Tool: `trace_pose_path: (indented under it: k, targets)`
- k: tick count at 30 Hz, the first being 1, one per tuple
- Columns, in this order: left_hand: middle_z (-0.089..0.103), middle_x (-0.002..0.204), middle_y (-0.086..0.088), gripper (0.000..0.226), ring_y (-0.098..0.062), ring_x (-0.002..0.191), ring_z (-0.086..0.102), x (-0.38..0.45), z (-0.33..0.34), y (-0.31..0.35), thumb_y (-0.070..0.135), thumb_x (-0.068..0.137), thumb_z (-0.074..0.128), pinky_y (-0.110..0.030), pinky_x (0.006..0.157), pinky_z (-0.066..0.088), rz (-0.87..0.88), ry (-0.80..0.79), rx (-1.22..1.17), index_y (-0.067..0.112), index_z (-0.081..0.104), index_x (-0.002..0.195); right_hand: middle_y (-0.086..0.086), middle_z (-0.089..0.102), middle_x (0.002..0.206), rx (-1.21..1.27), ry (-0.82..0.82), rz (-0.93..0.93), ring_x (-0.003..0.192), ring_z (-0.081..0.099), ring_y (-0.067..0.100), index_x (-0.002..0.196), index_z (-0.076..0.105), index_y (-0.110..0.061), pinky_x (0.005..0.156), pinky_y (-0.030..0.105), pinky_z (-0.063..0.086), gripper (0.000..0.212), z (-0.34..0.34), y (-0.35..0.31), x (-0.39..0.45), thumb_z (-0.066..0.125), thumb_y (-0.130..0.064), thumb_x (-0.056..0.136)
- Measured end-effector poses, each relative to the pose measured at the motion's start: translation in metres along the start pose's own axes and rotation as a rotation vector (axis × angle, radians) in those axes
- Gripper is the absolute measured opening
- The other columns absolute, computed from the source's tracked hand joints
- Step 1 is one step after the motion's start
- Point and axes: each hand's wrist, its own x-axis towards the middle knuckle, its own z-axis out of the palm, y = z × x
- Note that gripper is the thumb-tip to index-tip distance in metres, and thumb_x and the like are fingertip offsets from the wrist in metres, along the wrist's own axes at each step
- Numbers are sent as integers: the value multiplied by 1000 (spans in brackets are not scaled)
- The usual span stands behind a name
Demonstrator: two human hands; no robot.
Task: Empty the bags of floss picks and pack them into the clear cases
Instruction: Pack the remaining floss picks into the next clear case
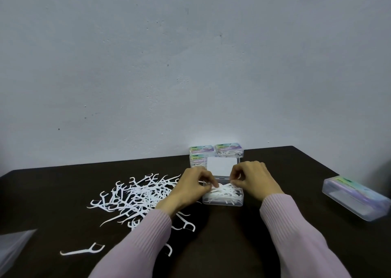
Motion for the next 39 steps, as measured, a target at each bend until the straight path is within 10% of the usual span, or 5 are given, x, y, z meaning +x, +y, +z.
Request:
trace_pose_path:
  k: [9, 28, 39]
  targets:
    - [65, 80, 12, 26, -2, 81, 59, -2, -2, 4, 9, 73, 60, -40, 95, 44, 12, 33, 80, 31, 73, 76, -8, 66, 94, -112, 17, -33, 89, 57, 10, 96, 67, -27, 94, 31, 27, 13, 3, -3, -2, 56, -28, 90]
    - [71, 93, 11, 18, 1, 92, 62, -46, -67, -12, 10, 90, 59, -17, 86, 48, -40, -52, 58, 22, 72, 96, -13, 59, 80, 67, -45, -259, 71, 49, 1, 93, 67, -24, 94, 31, 40, 15, 3, -42, -5, 59, -36, 88]
    - [67, 90, 8, 19, -1, 81, 58, -108, -139, -42, 16, 85, 67, -7, 69, 41, -278, -254, 228, 25, 68, 102, 4, 52, 131, -202, -289, -331, 120, 48, 21, 128, 49, -17, 99, 33, 40, 54, 37, -100, -19, 55, -48, 84]
